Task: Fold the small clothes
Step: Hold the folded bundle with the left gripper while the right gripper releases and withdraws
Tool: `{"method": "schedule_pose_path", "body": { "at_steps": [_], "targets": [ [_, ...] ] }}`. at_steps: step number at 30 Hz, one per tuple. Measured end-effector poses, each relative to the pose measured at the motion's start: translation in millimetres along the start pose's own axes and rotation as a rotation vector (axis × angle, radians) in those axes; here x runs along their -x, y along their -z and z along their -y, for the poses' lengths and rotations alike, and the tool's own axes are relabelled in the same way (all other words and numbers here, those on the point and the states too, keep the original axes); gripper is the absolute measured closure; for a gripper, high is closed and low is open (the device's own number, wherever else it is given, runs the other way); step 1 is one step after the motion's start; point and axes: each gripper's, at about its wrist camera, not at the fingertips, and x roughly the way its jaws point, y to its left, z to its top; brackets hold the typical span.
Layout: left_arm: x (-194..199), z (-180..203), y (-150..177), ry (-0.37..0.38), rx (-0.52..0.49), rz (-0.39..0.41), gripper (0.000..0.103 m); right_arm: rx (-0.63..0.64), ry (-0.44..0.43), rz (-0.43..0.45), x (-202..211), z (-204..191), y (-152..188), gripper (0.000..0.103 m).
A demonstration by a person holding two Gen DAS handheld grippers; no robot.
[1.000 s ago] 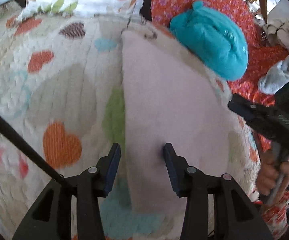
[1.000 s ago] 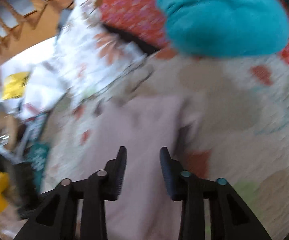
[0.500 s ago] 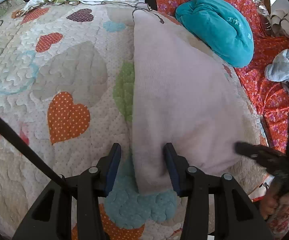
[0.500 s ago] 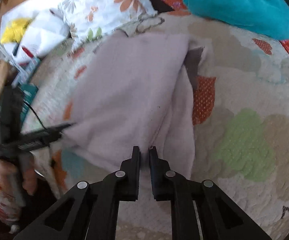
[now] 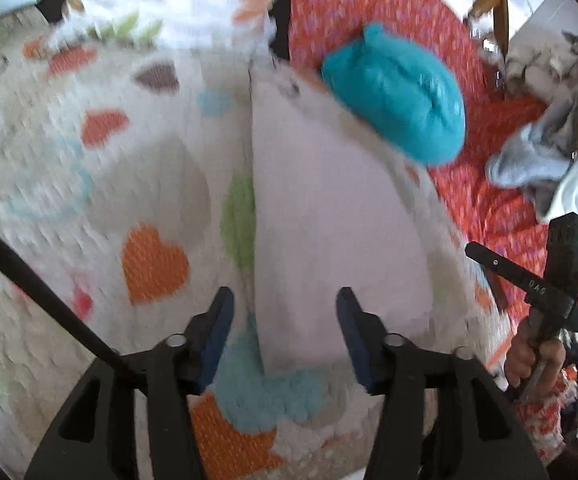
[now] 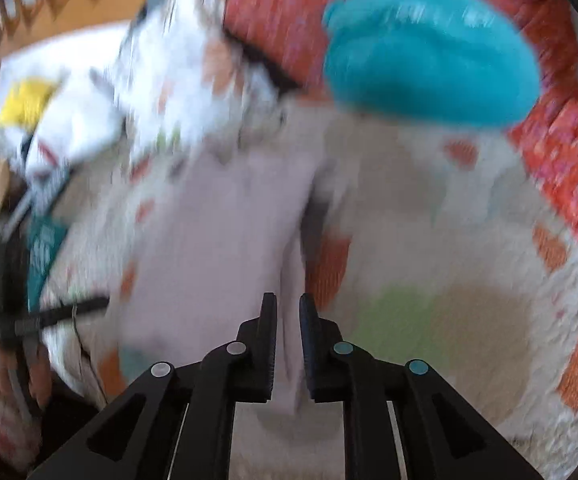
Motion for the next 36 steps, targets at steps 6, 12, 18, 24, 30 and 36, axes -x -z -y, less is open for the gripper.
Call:
{"method": "schedule_pose_path", "body": {
  "at_steps": [6,12,18,24,30,36],
  "targets": [
    [-41,16,-8,-0.033,-0.017,-0.047,0.045,-0.111,-0.242,-0.137,-84,-19,-41,0.089],
    [-80,31,17,-0.132,-0.093,-0.162,0.045,-0.330,-0.074,-0.130,-124,19,-49,0.098],
    [-76,16,14,-0.071,-0.025,-0.179,0.044,-0.214,-0.274,-0.081,-116,-38,-83,0.090],
    [-75,13,15,-0.070,-0.027,-0.171,0.044,-0.100,-0.427,-0.317,-218,-101,-107,0.086],
    [-71,11,18,-0.058,-0.044,-0.170,0.044,-0.225,-0.155,-0.236,-275,-87,-153,0.087],
    [-48,15,19,-0.009,-0.066,-0.153,0.044,-0.189,-0.149,-0.136,-189,-81,-147,0.071]
  ]
}}
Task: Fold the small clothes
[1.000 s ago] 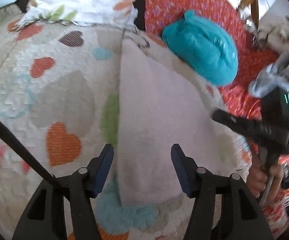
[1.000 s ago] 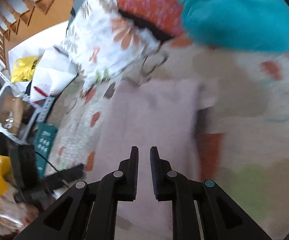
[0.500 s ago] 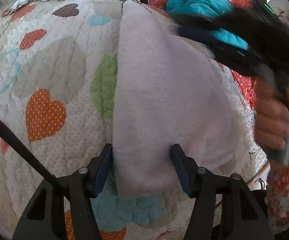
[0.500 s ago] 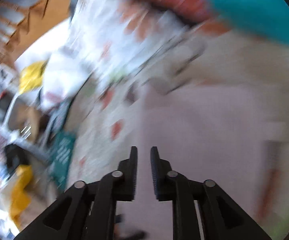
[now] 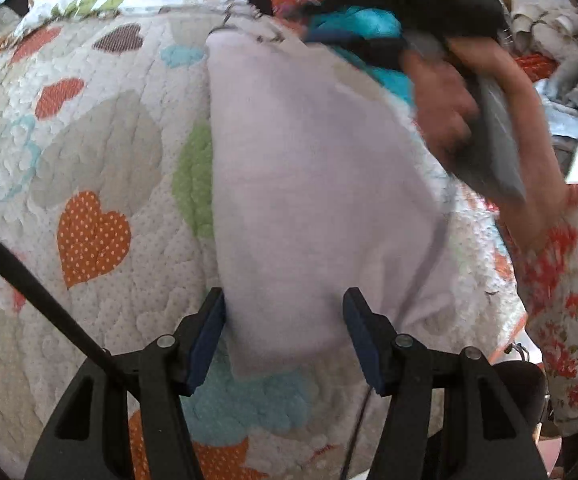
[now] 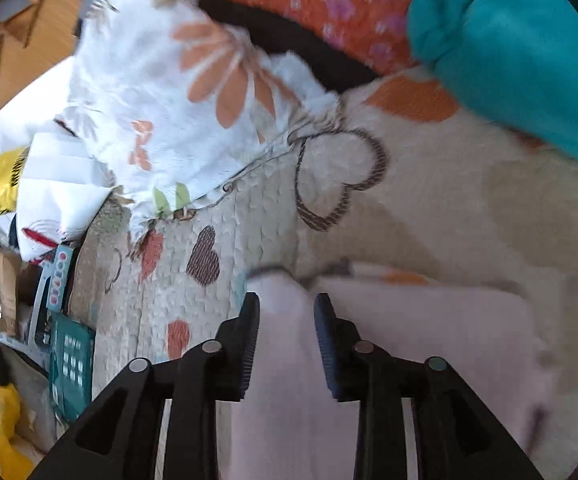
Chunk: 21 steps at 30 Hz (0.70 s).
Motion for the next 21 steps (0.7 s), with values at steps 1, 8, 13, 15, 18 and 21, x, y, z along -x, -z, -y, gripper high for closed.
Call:
{"method": "schedule_pose_path", "body": {
  "at_steps": [1,8,13,15,18,21],
  "targets": [
    [7,2,-1,0.012,-0.007,0.012,0.044,0.003,0.004,0.000,7,1,1,0.071],
    [44,8,11,-0.018,-0.035,0.128,0.042,-0.006,0.054,-0.040,94,50,106,0.071],
    [42,2,18,-0.187,-0.028,0.204,0.042,0.004,0.161,-0.092,106,76,174,0.071],
    [44,-4,22,-0.176,0.015,0.205,0.042,-0.004,0.237,-0.112,109,87,188,0.066],
    [46,-9,22,-0.174,0.066,0.213,0.041,-0.012,0.249,-0.072,124,99,198,0.053],
    [43,-14,26,-0.173,0.112,0.212,0.039,0.013,0.264,-0.004,142,99,196,0.051]
  ]
}}
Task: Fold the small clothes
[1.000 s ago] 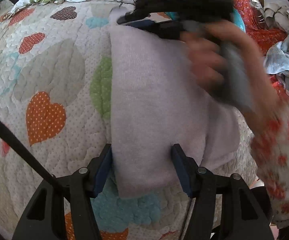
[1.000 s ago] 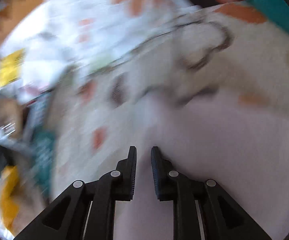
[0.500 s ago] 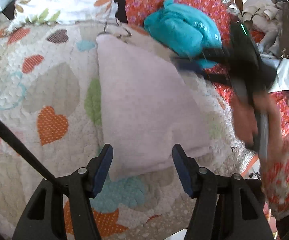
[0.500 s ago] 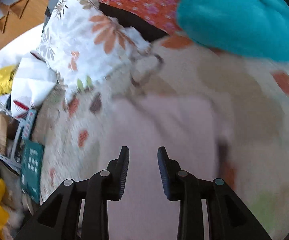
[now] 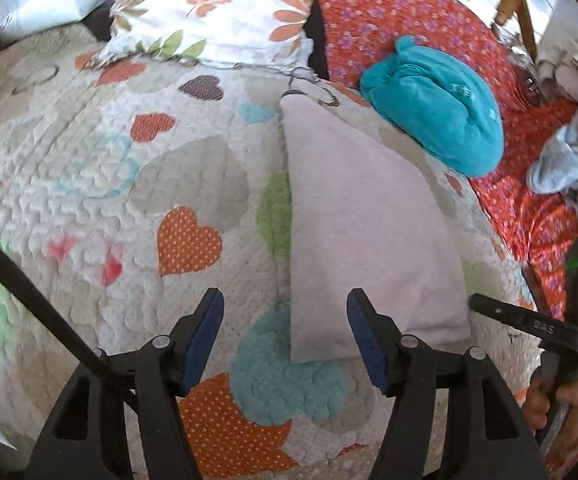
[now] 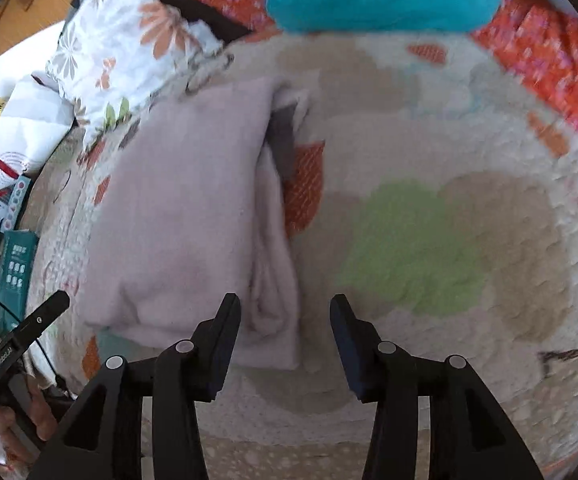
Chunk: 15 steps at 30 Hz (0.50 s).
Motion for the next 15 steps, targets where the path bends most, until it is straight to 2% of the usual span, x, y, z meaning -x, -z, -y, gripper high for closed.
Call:
{"method": "schedule_pose_path", "body": {
  "at_steps": [2,5,10,15],
  "targets": [
    [-5,-2,1,0.012,0.030,-0.015,0.038,0.011,0.000,0.054,11,0,0,0.051],
    [-10,-3,0,0.017,0.054,-0.021,0.038,-0.024,-0.047,0.098,18,2,-2,0.051],
    [-13,-7,-6,0.053,0.105,-0.020,0.032,-0.067,-0.147,0.121,21,8,-3,0.044],
    [-19,-3,-7,0.008,0.080,-0.040,0.032,-0.054,-0.123,0.111,12,-3,-3,0.044]
  ]
}}
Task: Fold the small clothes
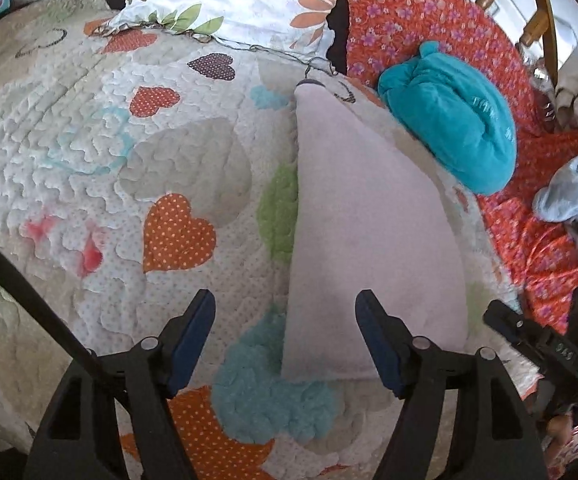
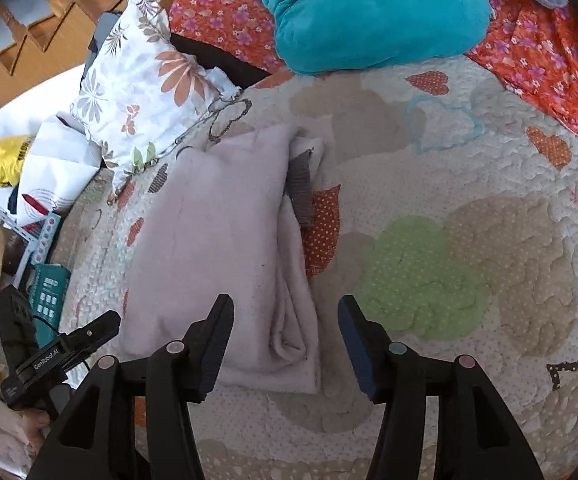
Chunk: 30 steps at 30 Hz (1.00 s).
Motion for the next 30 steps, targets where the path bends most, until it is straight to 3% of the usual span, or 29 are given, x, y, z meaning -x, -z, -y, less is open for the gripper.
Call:
{"method": "schedule_pose_path", "body": {
  "at_steps": [9,14,15,16,20,24,30],
  "targets": [
    [8,5,9,-0.185,-0.137,0.033,0.032,0.156,0.156,0.021,-13,-27,4,0.044],
    [13,-5,9,-0.219,-0.135,0.036,0.032,0.291,0.235,0.137,-7,-56,9,0.044],
    [14,-4,9,-0.223,-0.141,0.039,0.032,0.314,0.232,0.146,-8,-62,9,0.049],
    [15,-4,9,-0.223,-0.148,0.041,0.032,0.329,0.224,0.144,-9,-67,10,0.054],
    [16,-2,8,-0.219,-0.160,0.039,0.032,0.381,0.189,0.060,-32,-81,18,0.060],
    [18,1,8,-0.213,-0.165,0.040,0.032,0.417,0.229,-0.036,-53,-80,29,0.061],
    [18,2,9,-0.221,-0.169,0.043,0.032,0.450,0.201,-0.070,-49,-75,39,0.061]
  ]
}}
